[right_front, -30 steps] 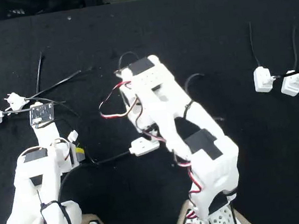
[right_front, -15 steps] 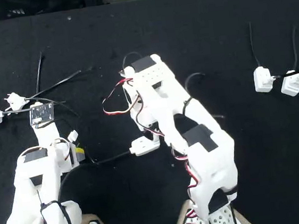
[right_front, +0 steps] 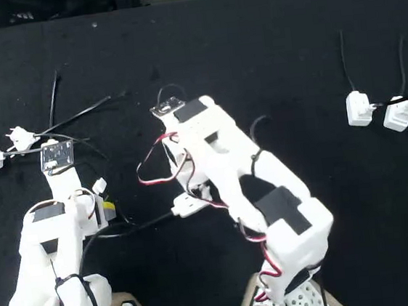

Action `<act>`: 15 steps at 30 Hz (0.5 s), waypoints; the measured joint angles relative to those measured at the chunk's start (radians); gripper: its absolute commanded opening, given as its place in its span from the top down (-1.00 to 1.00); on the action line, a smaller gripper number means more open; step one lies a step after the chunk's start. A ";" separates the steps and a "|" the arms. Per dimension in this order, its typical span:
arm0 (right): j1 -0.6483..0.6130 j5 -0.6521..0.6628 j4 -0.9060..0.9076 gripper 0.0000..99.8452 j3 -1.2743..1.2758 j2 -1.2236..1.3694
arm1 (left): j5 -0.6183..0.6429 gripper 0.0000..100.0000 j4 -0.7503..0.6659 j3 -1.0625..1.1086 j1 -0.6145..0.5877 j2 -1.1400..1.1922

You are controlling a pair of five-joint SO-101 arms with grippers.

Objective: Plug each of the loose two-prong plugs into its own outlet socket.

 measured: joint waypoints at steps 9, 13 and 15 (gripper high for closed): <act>-0.037 0.140 -0.038 0.48 0.020 -0.150 | 0.000 0.47 0.000 0.000 0.000 0.000; -0.084 0.298 -0.017 0.48 0.018 -0.265 | 0.000 0.47 0.000 0.000 0.000 0.000; -0.121 0.420 0.006 0.48 0.018 -0.304 | 0.000 0.47 0.000 0.000 0.000 -0.002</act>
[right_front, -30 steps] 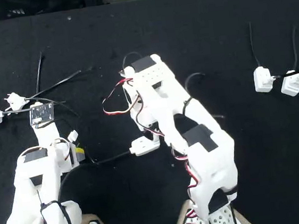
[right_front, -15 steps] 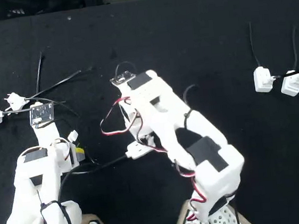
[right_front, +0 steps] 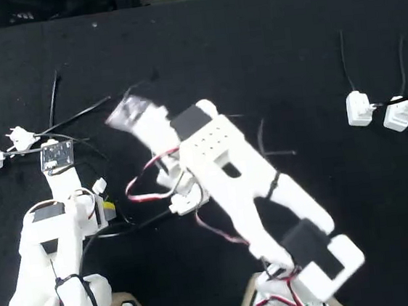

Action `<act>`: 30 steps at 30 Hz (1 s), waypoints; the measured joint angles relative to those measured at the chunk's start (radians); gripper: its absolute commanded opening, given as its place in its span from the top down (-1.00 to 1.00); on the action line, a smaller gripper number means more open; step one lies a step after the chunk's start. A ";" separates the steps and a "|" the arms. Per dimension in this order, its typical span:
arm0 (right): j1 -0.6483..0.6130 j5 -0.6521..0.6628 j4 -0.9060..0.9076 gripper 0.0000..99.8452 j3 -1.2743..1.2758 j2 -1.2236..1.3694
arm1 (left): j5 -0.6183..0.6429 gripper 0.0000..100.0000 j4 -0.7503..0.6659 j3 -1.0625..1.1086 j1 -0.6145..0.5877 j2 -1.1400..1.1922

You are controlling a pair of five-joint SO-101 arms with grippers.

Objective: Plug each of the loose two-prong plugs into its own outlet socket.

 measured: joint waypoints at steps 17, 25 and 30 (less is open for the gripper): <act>-0.071 0.715 -0.192 0.48 0.261 0.103 | 0.049 0.47 0.002 0.002 -0.123 -0.002; -0.061 0.723 -0.305 0.94 0.262 0.213 | 0.052 0.47 0.002 0.002 -0.123 -0.002; 0.040 0.641 -0.361 0.98 0.253 0.212 | 0.052 0.47 0.002 0.002 -0.123 -0.002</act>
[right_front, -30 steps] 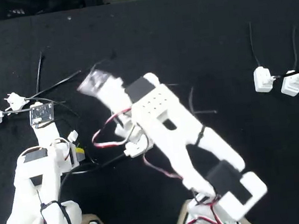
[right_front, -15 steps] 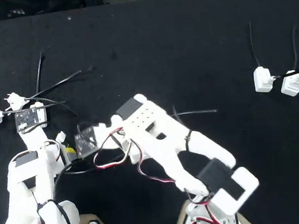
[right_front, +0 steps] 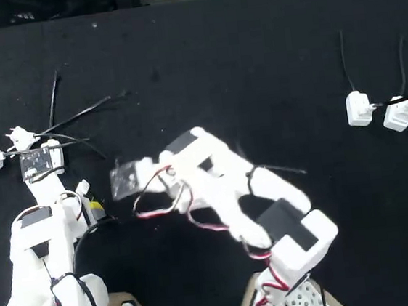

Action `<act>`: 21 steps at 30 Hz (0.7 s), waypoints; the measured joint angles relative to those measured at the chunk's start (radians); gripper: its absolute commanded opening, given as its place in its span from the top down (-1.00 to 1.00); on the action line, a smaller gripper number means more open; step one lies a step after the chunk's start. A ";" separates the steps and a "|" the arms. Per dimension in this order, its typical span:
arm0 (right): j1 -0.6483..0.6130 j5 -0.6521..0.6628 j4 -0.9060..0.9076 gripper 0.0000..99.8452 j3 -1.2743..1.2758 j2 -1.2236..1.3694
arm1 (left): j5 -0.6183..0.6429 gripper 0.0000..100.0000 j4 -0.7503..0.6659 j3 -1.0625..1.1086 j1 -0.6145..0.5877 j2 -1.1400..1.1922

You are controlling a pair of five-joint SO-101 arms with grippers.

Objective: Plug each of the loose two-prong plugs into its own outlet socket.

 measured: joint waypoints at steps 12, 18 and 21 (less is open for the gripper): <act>0.578 -0.733 0.272 0.97 -0.456 -0.199 | 0.000 0.47 0.000 0.000 0.000 0.000; 0.724 -0.919 0.344 0.97 -0.695 0.023 | 0.000 0.47 0.000 0.000 0.000 0.000; 0.770 -0.933 0.370 0.97 -0.838 0.167 | 0.000 0.47 0.000 0.000 0.000 0.000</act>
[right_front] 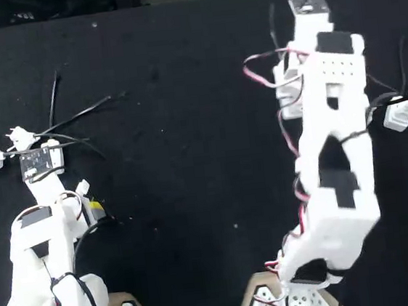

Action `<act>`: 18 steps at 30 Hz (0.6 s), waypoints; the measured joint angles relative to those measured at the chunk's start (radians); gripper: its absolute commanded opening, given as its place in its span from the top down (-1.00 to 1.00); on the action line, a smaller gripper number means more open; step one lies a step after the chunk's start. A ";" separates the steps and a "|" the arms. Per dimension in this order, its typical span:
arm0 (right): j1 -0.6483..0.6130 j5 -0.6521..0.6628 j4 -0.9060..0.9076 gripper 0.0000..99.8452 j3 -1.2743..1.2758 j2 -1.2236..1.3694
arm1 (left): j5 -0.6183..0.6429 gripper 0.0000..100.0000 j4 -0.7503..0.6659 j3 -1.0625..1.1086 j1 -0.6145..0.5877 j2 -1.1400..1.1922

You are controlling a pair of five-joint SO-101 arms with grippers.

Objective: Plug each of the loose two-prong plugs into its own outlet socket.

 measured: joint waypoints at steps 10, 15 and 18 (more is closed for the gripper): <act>0.109 -0.002 0.129 0.97 -0.522 0.489 | 0.000 0.47 0.000 0.000 0.000 0.000; 0.141 -0.002 0.140 0.97 -0.760 0.724 | 0.000 0.47 0.000 0.000 0.000 0.000; 0.169 -0.002 0.140 0.97 -0.916 0.842 | 0.000 0.47 0.000 0.000 0.000 0.000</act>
